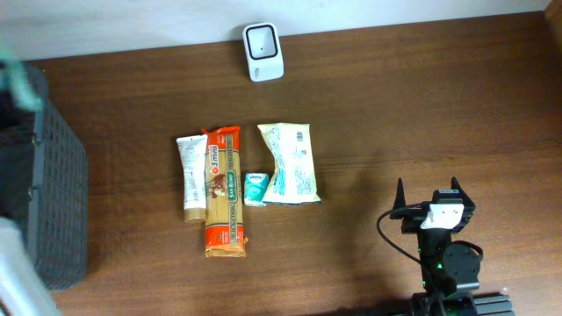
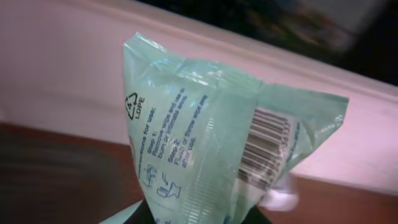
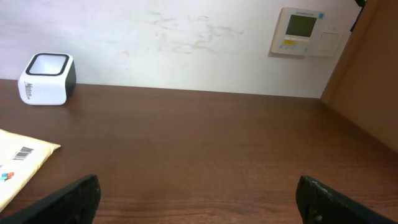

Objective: Scan the item barcode
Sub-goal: 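Grasp the mint-green bag in basket, place beside teal packet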

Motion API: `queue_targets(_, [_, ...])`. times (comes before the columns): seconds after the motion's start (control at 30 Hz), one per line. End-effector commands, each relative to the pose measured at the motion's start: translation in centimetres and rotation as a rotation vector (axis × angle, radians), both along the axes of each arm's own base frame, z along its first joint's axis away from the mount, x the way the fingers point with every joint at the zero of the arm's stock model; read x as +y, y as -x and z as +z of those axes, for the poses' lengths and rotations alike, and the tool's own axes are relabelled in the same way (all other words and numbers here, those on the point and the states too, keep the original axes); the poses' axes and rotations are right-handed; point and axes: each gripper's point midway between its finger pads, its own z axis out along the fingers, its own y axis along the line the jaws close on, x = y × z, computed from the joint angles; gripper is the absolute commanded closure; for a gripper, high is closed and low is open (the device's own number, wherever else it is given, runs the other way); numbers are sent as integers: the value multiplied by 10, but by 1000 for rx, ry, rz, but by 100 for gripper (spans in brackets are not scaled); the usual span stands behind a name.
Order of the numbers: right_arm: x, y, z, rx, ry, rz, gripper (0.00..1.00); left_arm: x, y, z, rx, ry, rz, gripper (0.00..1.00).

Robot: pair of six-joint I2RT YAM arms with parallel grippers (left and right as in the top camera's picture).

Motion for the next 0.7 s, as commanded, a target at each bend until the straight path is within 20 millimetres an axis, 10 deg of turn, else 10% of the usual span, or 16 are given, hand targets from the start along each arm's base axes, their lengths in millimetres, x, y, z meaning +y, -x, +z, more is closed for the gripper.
queue_targets(0.0, [0, 0, -3, 4, -3, -6, 1, -80, -23, -56, 202, 32, -99, 85])
queue_targets(0.23, [0, 0, -3, 4, -3, -6, 2, -241, -25, -226, 694, -92, -362, 86])
queue_targets(0.37, [-1, 0, -3, 4, -3, -6, 1, -275, -21, -316, 896, -164, -349, 85])
queue_targets(0.57, [0, 0, -3, 4, -3, -6, 2, -314, 4, -369, 1047, -125, -444, 81])
queue_targets(0.67, [0, 0, -3, 4, -3, -6, 2, -323, 8, -369, 1047, -129, -467, 53])
